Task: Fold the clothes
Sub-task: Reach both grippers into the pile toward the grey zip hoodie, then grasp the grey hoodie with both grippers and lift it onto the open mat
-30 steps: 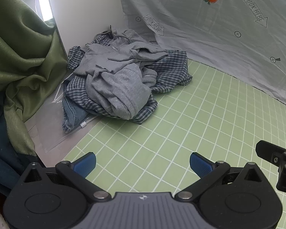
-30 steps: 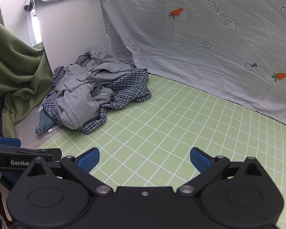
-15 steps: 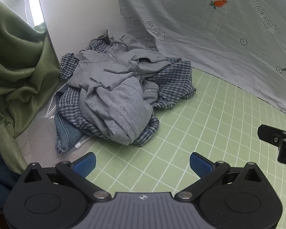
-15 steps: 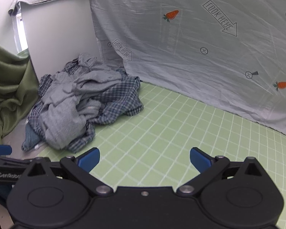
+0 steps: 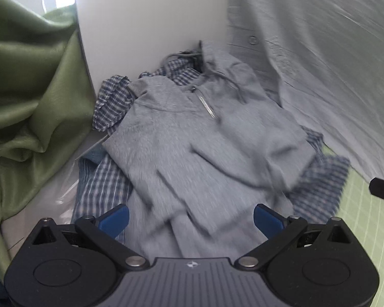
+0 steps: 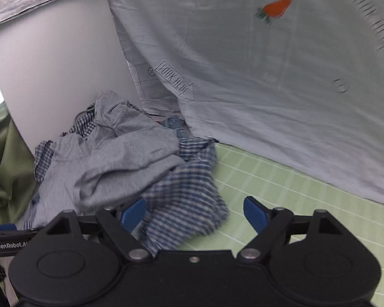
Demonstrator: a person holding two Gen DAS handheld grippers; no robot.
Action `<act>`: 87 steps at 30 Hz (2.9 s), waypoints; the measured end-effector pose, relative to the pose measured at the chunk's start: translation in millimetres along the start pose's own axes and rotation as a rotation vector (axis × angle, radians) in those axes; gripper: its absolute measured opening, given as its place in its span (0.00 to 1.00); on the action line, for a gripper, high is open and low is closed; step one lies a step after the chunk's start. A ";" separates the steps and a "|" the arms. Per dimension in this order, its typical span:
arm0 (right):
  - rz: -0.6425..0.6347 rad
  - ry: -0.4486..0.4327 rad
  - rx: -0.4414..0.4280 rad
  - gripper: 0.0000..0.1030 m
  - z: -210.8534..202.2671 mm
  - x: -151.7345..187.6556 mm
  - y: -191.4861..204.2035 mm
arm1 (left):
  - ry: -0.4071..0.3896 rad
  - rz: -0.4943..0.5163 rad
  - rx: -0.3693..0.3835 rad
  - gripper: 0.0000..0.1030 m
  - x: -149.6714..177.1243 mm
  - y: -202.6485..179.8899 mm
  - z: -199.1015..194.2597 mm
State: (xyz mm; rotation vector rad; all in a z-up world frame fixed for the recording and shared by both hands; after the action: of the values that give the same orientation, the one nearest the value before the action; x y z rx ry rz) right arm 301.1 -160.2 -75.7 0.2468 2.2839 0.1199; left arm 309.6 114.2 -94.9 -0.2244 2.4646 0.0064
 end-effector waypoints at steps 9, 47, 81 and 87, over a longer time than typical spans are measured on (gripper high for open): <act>0.046 0.071 -0.153 0.68 130.4 -35.3 43.3 | 0.041 -0.182 0.003 0.99 -38.9 33.3 76.2; 0.128 -0.303 0.158 0.06 -65.2 -36.6 -93.3 | -0.156 -0.070 0.165 0.18 -33.4 -11.1 -34.0; 0.113 -0.014 -0.182 0.09 126.4 -63.4 6.4 | -0.146 -0.153 0.202 0.16 -67.5 16.9 38.1; 0.144 -0.172 -0.155 0.07 39.3 -69.0 -16.8 | -0.249 -0.046 0.278 0.13 -69.9 -7.6 -21.7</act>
State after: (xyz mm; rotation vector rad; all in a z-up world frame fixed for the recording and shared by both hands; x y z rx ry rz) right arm 372.9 -191.3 -54.1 0.3278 2.0730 0.3361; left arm 351.3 116.6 -34.4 -0.1482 2.1815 -0.3079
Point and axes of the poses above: each gripper's, at about its wrist camera, not at the fingertips, and z roughly the way its jaws point, y to its left, x to its underside, the point moved 9 cm from there along z, roughly the way its jaws point, and after that the axes turned 1 degree about y, right-handed, at the moved point
